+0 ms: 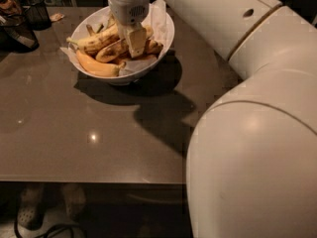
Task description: Pick banana from white bowl
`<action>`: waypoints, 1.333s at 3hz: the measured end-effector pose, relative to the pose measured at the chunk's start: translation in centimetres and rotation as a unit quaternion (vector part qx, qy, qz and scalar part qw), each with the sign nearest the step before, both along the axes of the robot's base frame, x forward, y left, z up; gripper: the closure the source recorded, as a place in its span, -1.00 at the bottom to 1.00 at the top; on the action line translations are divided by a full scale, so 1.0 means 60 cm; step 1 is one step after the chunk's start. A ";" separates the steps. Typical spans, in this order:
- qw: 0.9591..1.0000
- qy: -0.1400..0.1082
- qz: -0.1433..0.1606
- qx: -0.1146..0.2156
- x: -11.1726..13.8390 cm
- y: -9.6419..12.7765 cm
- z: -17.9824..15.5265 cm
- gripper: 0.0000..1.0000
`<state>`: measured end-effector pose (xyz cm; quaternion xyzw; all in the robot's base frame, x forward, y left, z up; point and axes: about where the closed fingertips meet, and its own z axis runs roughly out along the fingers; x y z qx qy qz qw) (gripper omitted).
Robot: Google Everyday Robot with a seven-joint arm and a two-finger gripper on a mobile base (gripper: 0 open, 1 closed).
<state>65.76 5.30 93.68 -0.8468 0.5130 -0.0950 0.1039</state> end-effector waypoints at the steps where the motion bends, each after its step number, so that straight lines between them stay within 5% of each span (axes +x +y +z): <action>1: 1.000 0.002 -0.010 0.011 -0.004 -0.007 0.002 0.38; 2: 1.000 0.006 -0.016 0.020 -0.015 -0.016 0.008 0.85; 4: 0.998 -0.001 -0.038 0.049 -0.024 -0.036 0.023 1.00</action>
Offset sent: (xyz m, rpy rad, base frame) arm -0.0277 -0.0260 0.0109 0.0352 0.0537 -0.0566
